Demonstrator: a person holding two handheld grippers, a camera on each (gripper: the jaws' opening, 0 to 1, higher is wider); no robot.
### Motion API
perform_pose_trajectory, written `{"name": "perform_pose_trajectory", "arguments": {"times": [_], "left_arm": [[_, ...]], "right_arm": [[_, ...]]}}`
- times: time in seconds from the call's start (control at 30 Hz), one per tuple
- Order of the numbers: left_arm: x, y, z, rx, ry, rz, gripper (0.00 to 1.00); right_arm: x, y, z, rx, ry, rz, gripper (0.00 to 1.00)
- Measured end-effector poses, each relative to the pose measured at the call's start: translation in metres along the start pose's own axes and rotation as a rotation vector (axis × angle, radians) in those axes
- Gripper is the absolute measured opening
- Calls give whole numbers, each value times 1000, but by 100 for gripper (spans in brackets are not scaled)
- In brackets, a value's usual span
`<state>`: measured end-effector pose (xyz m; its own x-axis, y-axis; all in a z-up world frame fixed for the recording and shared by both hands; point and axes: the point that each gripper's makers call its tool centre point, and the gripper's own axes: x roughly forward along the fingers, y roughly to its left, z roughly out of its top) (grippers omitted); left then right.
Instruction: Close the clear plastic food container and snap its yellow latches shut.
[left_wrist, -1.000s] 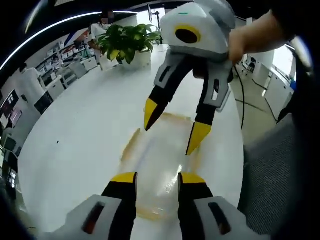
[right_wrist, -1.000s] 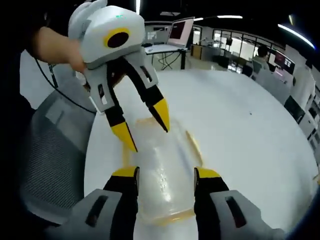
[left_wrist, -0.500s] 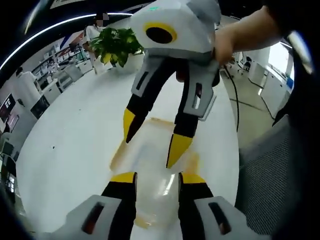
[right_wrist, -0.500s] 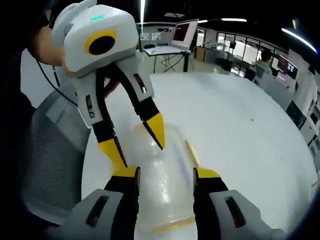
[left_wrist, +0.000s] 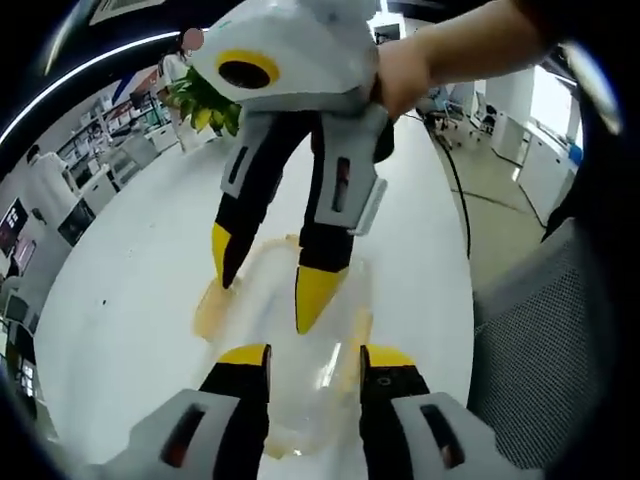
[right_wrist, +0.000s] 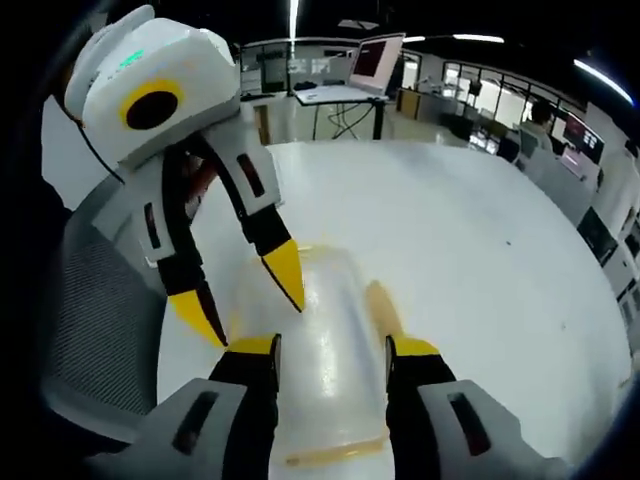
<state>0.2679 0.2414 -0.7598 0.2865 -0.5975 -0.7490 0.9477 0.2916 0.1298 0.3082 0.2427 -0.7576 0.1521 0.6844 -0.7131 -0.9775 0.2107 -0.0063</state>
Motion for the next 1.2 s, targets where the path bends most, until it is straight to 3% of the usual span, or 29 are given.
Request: {"name": "perform_pose_trajectory", "arguments": {"times": [0.5, 0.7, 0.9, 1.2], "left_arm": [[10, -5, -2, 127, 37, 21, 38], [14, -4, -5, 142, 50, 23, 38], [16, -3, -4, 154, 43, 29, 38], [17, -2, -3, 152, 25, 30, 39]], "right_arm": [[8, -8, 1, 5, 56, 78, 42], [10, -12, -2, -1, 113, 121, 46], [15, -11, -14, -31, 216, 197, 46], [19, -7, -13, -34, 314, 284, 44]]}}
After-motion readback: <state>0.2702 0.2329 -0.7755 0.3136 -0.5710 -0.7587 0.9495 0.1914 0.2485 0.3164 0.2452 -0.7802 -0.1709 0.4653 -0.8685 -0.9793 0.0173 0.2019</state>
